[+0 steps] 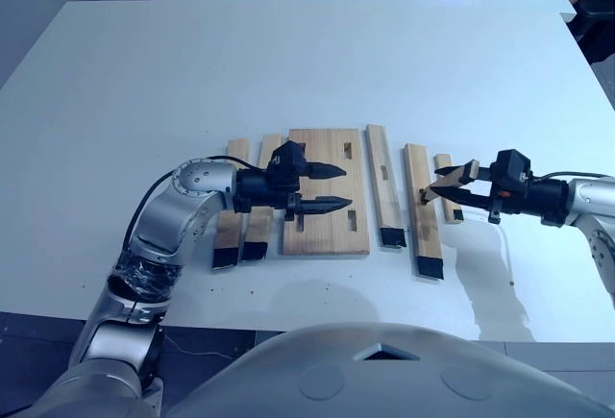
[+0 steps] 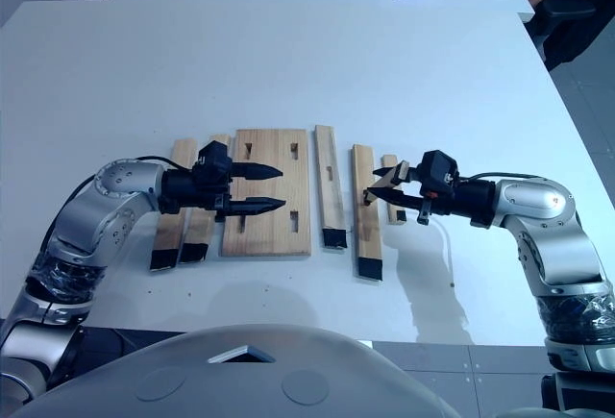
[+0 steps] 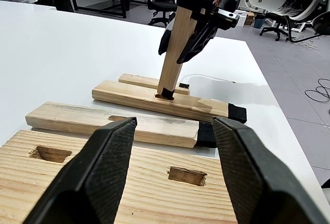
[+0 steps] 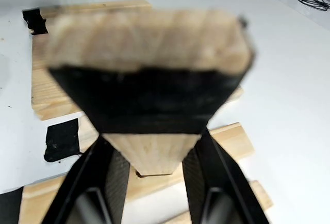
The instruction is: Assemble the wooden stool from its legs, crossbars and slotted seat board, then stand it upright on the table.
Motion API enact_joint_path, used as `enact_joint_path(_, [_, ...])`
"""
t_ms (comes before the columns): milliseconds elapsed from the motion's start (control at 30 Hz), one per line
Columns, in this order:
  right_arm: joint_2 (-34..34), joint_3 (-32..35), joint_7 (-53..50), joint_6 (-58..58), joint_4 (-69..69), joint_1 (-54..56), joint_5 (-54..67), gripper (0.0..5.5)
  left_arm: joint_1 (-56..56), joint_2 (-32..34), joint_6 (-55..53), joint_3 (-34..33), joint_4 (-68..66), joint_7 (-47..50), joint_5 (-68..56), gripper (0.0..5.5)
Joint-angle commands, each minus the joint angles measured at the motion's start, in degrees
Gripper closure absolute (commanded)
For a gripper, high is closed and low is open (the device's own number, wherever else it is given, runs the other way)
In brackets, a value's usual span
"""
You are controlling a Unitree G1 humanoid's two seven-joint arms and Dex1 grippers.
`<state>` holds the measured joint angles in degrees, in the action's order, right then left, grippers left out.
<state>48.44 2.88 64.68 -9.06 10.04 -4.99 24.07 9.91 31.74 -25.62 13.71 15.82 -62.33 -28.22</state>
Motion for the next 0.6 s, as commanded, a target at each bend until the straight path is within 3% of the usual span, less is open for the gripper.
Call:
enact_joint_path(33, [-0.5, -1.1, 0.2, 2.6, -0.4, 0.4, -2.6, 4.20, 0.1, 0.3, 0.0, 0.4, 0.2, 0.4, 0.9, 2.77])
enact_joint_path(367, [2.4, -4.3, 4.3, 5.6, -1.8, -1.1, -5.7, 4.20, 0.9, 1.0, -0.4, 0.8, 0.1, -0.9, 0.8, 2.77])
enact_joint_path(600, [5.1, -3.7, 8.4, 1.6, -4.5, 2.4, -3.1, 4.20, -0.7, 0.5, -0.7, 0.8, 1.6, 0.6, 0.6, 2.77])
